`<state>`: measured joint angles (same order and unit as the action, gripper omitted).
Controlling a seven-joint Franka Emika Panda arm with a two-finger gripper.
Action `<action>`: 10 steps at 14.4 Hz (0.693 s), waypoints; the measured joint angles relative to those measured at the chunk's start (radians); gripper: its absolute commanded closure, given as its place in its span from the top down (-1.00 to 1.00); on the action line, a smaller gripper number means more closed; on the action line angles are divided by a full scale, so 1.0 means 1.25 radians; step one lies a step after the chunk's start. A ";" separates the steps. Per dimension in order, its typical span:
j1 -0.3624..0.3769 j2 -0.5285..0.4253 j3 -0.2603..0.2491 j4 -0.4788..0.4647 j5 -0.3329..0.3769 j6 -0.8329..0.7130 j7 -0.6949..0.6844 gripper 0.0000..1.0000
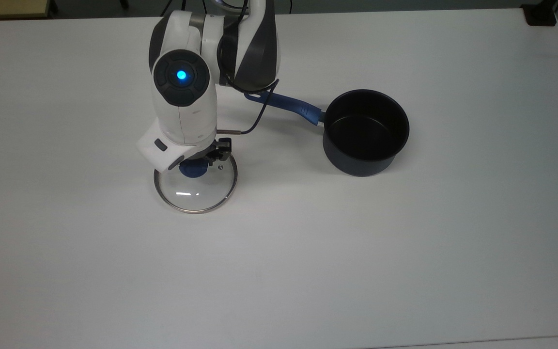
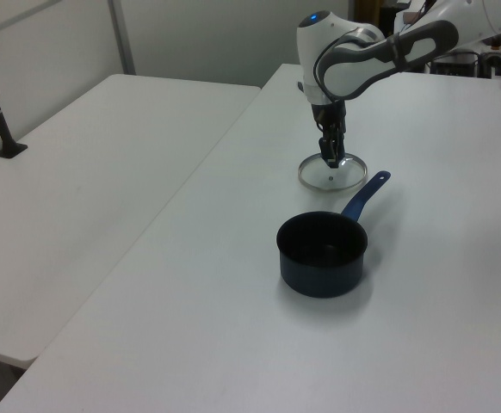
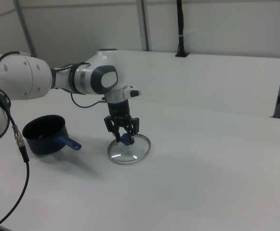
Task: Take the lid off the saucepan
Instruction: 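Carry the glass lid away from the saucepan and lower it onto the table, then open the gripper to release the lid knob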
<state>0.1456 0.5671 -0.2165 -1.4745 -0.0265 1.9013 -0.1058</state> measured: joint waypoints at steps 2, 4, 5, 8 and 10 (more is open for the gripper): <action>-0.001 0.000 0.000 0.000 0.000 0.001 0.000 -0.08; -0.002 0.001 0.000 -0.001 0.000 0.001 0.000 -0.03; -0.002 0.001 0.000 -0.001 0.000 0.001 0.000 0.04; -0.003 0.002 0.000 -0.001 0.000 0.001 0.000 0.27; -0.003 0.002 0.000 -0.001 0.000 0.001 0.000 0.49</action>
<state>0.1420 0.5693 -0.2166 -1.4758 -0.0265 1.9028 -0.1058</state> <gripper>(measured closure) 0.383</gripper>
